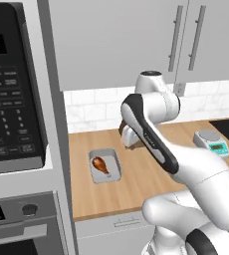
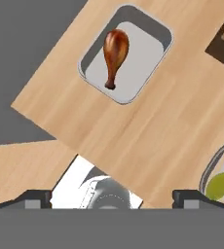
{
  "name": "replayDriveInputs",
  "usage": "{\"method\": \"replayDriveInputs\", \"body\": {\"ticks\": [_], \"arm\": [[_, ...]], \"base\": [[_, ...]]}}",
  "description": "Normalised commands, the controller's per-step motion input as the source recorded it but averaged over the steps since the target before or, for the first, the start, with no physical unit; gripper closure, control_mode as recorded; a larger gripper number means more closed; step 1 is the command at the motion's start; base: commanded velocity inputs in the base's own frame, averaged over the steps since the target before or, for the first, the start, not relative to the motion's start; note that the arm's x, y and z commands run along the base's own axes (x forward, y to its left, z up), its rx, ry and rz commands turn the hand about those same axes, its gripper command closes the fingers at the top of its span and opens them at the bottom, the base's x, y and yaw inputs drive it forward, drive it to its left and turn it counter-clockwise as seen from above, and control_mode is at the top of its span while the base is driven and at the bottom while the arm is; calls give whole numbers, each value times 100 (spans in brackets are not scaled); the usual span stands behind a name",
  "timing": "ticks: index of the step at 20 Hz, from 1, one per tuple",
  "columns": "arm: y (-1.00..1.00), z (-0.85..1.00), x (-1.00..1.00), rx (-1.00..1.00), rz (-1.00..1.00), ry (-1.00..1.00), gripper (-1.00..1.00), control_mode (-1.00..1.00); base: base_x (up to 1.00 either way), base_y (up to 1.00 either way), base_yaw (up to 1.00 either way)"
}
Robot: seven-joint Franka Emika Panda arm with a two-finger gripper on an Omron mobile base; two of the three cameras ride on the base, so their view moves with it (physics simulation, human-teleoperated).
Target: Take the meat container that has the chicken drumstick and place it on the second highest rack of the freezer. Then take the vegetable container that has the bell pepper and lemon wedge and place it on the highest rack of the freezer.
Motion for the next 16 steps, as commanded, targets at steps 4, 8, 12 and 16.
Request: {"method": "replayDriveInputs", "body": {"ticks": [4, 8, 12, 16], "arm": [[38, -80, 8, -1, 67, 21, -100, -100], [60, -93, -4, -6, 58, 4, -100, -100], [48, -85, 17, -3, 44, 0, -100, -100], [17, -60, 50, 0, 29, 0, -100, -100]], "base": [[0, 0, 0], [0, 0, 0], [0, 0, 0], [0, 0, 0]]}}
